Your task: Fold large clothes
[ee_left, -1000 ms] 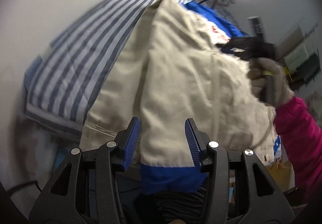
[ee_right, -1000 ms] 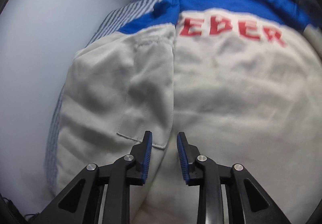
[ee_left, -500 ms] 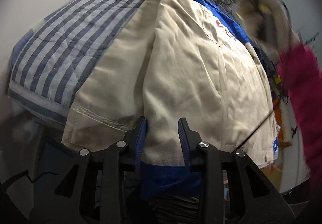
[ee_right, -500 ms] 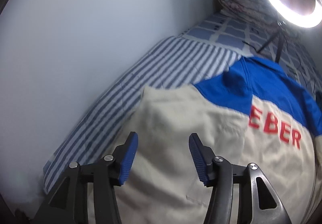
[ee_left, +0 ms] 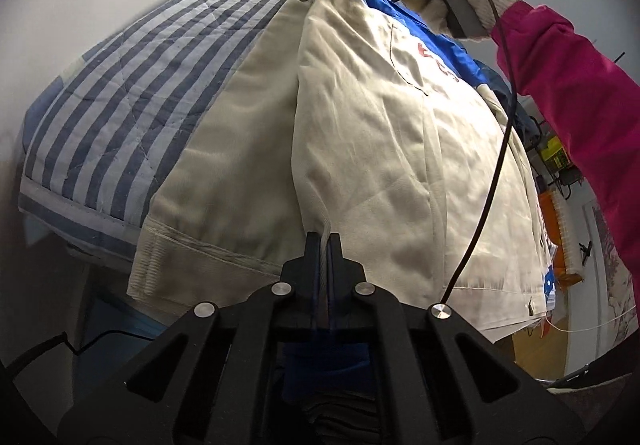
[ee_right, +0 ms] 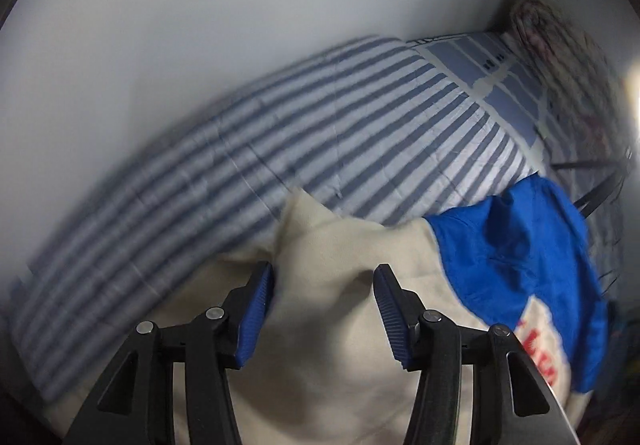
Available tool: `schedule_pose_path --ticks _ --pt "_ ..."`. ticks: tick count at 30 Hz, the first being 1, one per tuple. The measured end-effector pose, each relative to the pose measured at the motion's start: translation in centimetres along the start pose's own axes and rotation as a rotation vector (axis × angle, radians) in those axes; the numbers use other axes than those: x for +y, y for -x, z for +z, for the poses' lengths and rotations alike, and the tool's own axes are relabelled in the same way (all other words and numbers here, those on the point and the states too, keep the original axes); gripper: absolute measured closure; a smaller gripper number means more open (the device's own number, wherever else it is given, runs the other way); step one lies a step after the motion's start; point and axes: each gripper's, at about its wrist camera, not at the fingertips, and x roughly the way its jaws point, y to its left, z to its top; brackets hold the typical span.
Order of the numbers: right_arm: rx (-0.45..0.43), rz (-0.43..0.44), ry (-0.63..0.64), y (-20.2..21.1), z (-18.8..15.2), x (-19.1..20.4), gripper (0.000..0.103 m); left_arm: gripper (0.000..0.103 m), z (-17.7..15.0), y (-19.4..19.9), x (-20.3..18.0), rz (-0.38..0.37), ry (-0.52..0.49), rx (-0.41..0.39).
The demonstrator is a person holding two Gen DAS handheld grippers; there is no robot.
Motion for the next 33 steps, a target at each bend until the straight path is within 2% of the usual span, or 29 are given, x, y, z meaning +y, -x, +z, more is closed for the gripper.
schedule_pose_path --ticks 3,6,10,12,14,15,16,18,21,25,26,27,28,29,32,33 --pt "0.037 -0.04 0.058 -0.7 -0.7 -0.5 0.049 0.103 0.2 0.0 0.4 -0.014 0.01 0.004" --pt "0.026 -0.086 0.084 -0.7 -0.3 -0.5 0.044 0.103 0.3 0.1 0.6 -0.013 0.007 0.008" --pt "0.001 -0.129 0.155 -0.9 1.5 1.2 0.041 0.103 0.2 0.2 0.3 -0.01 0.0 0.004" --pt "0.031 -0.177 0.229 -2.0 2.2 2.5 0.041 0.103 0.2 0.3 0.2 -0.01 -0.001 0.0" --pt "0.062 -0.215 0.301 -3.1 2.5 3.6 0.049 0.103 0.1 0.6 0.1 -0.012 0.001 -0.009" --pt "0.075 -0.2 0.313 -3.3 2.5 4.0 0.07 0.103 0.2 0.9 0.2 -0.014 0.003 -0.017" --pt "0.081 -0.182 0.304 -3.3 2.5 4.1 0.082 0.103 0.2 1.1 0.3 -0.017 0.008 -0.024" --pt "0.055 -0.19 0.287 -2.7 2.6 4.4 0.092 0.103 0.4 1.8 0.7 -0.024 0.023 -0.043" --pt "0.019 -0.171 0.183 -1.7 3.2 3.1 0.096 0.103 0.8 3.2 1.6 -0.018 0.059 -0.083" --pt "-0.03 -0.089 0.03 -1.4 4.3 1.4 0.094 0.103 1.2 3.6 3.2 0.05 0.113 -0.102" --pt "-0.019 -0.086 0.019 -2.1 4.4 1.5 0.09 0.103 1.1 3.2 3.7 0.074 0.129 -0.09" --pt "-0.007 -0.096 0.017 -2.7 4.5 1.8 0.08 0.103 1.0 2.8 3.9 0.098 0.131 -0.079" --pt "-0.007 -0.109 0.017 -3.0 4.3 2.0 0.075 0.103 1.0 2.5 4.0 0.133 0.125 -0.072" --pt "-0.021 -0.113 0.008 -2.9 4.1 2.0 0.074 0.103 0.9 2.4 3.8 0.147 0.118 -0.072" --pt "-0.09 -0.041 -0.065 -0.7 3.0 0.6 0.068 0.103 1.0 2.2 3.3 0.184 0.084 -0.075" --pt "-0.131 -0.01 -0.098 0.6 2.2 -0.2 0.059 0.103 0.8 2.1 3.5 0.182 0.089 -0.069"
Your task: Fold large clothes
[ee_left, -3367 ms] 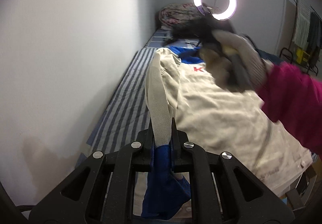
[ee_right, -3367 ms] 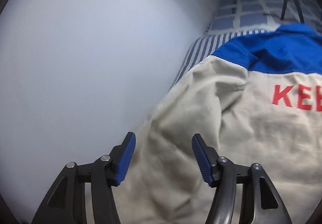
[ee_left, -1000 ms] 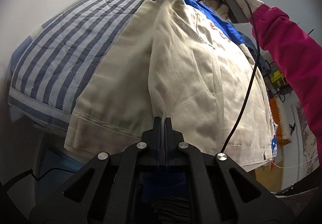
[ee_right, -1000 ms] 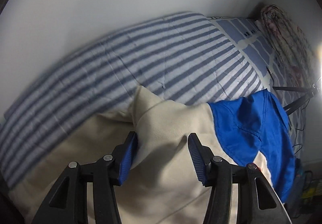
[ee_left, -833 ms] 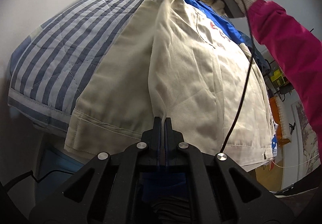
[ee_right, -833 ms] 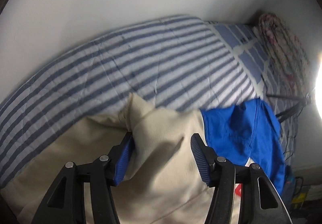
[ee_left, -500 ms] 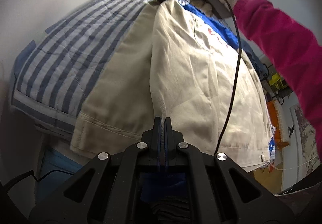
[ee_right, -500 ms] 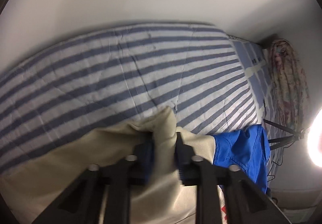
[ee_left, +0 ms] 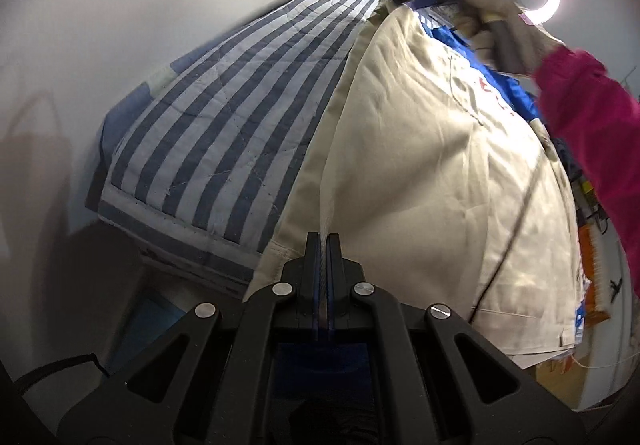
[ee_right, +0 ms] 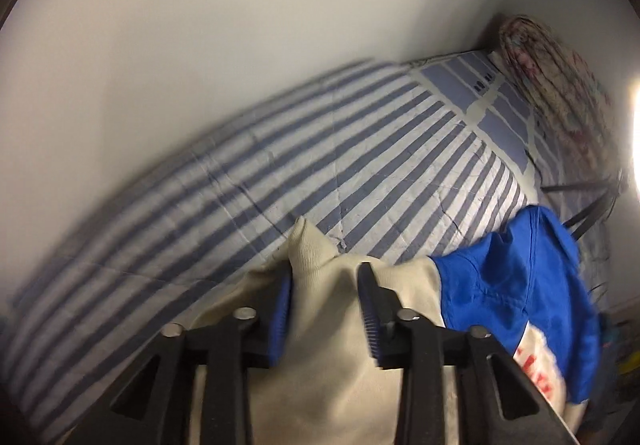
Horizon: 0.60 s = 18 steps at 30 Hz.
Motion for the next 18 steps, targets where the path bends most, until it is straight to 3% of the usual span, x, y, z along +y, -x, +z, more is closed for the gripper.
schedule_pose_path --ticks 1,4,5,6,7,10,12,15,18 --pt "-0.041 0.025 -0.036 1.4 -0.7 -0.9 0.053 0.103 0.0 -0.2 0.2 -0.001 0.006 0.006" --pt "-0.126 0.074 -0.166 5.3 -4.0 -4.6 0.053 0.103 0.1 -0.4 0.3 0.003 0.017 0.012" --pt "-0.127 0.083 -0.205 6.0 -5.5 -5.7 0.054 0.102 0.1 -0.5 0.3 0.012 0.021 0.012" --pt "-0.125 0.082 -0.226 6.4 -6.6 -6.3 0.063 0.102 0.0 -0.6 0.3 0.017 0.029 0.016" --pt "-0.113 0.075 -0.239 6.5 -8.3 -6.9 0.069 0.102 -0.1 -0.6 0.4 0.011 0.042 0.022" --pt "-0.065 0.08 -0.234 5.6 -12.6 -6.9 0.069 0.092 0.0 -0.3 1.4 -0.023 0.106 0.033" --pt "-0.015 0.111 -0.231 4.3 -14.6 -6.2 0.069 0.069 0.2 0.6 2.0 -0.015 0.133 -0.002" --pt "0.045 0.048 -0.162 2.0 -16.7 -4.2 0.07 0.064 0.5 1.0 2.3 -0.034 0.141 -0.017" --pt "0.042 0.012 -0.165 2.0 -17.7 -3.3 0.071 0.064 0.3 0.3 2.6 -0.059 0.158 0.015"
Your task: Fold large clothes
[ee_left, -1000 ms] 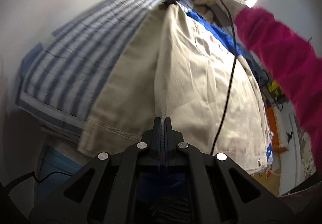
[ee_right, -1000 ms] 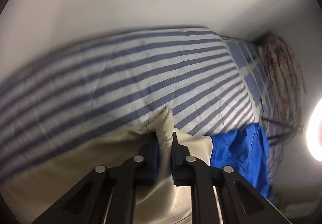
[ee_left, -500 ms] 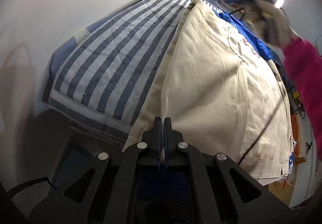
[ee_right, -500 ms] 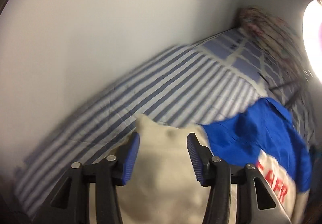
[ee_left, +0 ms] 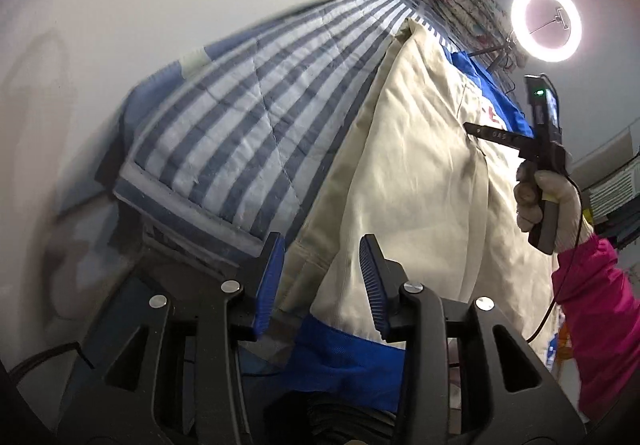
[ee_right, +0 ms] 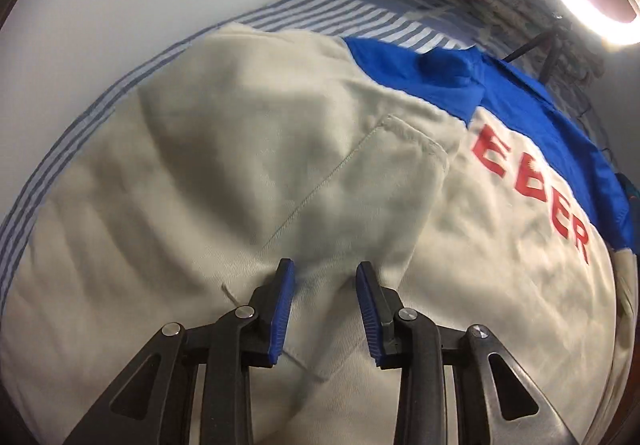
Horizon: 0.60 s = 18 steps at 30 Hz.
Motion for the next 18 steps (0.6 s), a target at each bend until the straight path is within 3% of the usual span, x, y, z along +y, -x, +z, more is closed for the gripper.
schedule_pose_path --ticks 4,9,15,17,18 --pt "-0.063 0.121 -0.113 3.9 -1.7 0.3 0.07 0.064 0.0 -0.6 0.0 -0.022 0.009 0.018" --pt "-0.116 0.219 -0.001 8.9 -6.4 4.9 0.07 0.062 0.8 -1.3 0.4 -0.011 0.037 0.018" --pt "-0.082 0.248 0.073 9.0 -11.0 10.0 0.069 0.049 1.3 -2.4 0.1 -0.021 0.023 0.04" --pt "-0.036 0.241 0.053 7.6 -12.1 11.2 0.069 0.05 1.4 -2.7 -0.1 -0.026 0.017 0.036" --pt "-0.014 0.237 0.047 6.9 -12.5 11.6 0.069 0.06 1.5 -2.8 -0.2 -0.01 0.005 0.032"
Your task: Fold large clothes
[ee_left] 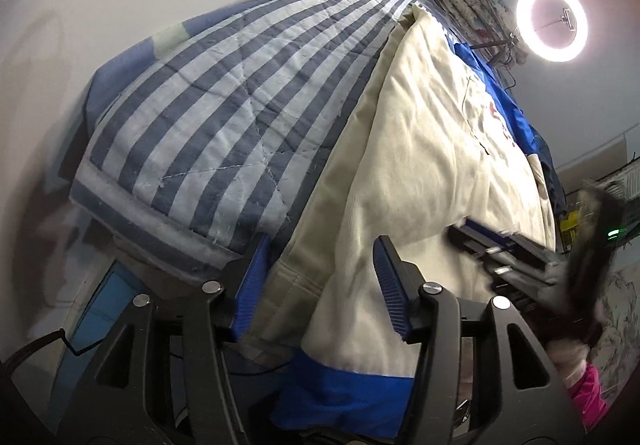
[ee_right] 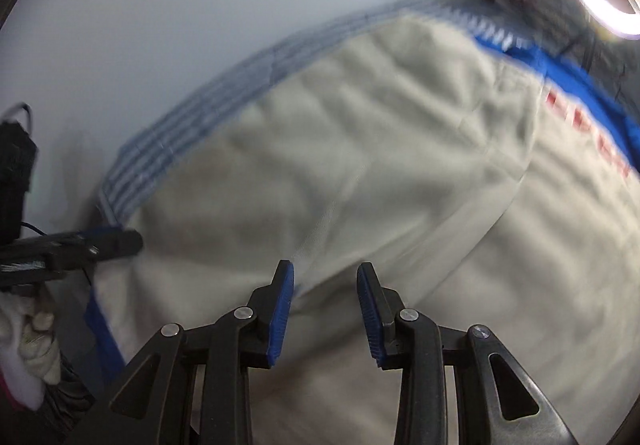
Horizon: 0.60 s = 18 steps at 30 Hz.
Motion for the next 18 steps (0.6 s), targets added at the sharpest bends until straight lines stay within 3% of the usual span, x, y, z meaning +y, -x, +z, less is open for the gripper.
schedule_pose_path --ticks 1,2,4,8,10,18 --pt "0.015 -0.025 0.006 -1.0 -0.5 0.4 0.068 0.065 0.0 -0.1 -0.2 0.015 -0.015 -0.003" --pt "-0.026 -0.047 0.027 -0.9 -0.8 0.8 0.066 0.076 0.0 -0.1 -0.3 0.022 -0.027 -0.007" --pt "-0.008 -0.039 0.02 -0.7 -0.7 1.1 0.064 0.088 -0.1 0.4 -0.4 0.002 -0.033 -0.02" --pt "-0.016 0.061 -0.11 1.0 0.3 -1.2 0.055 0.089 -0.4 2.0 -1.5 -0.038 -0.078 -0.074" --pt "-0.047 0.058 -0.155 2.0 1.1 -2.4 0.036 0.09 -0.6 2.7 -2.3 -0.053 -0.103 -0.097" --pt "-0.072 0.034 -0.244 2.9 8.6 -4.6 0.031 0.094 -1.2 4.2 -5.6 -0.088 -0.206 -0.152"
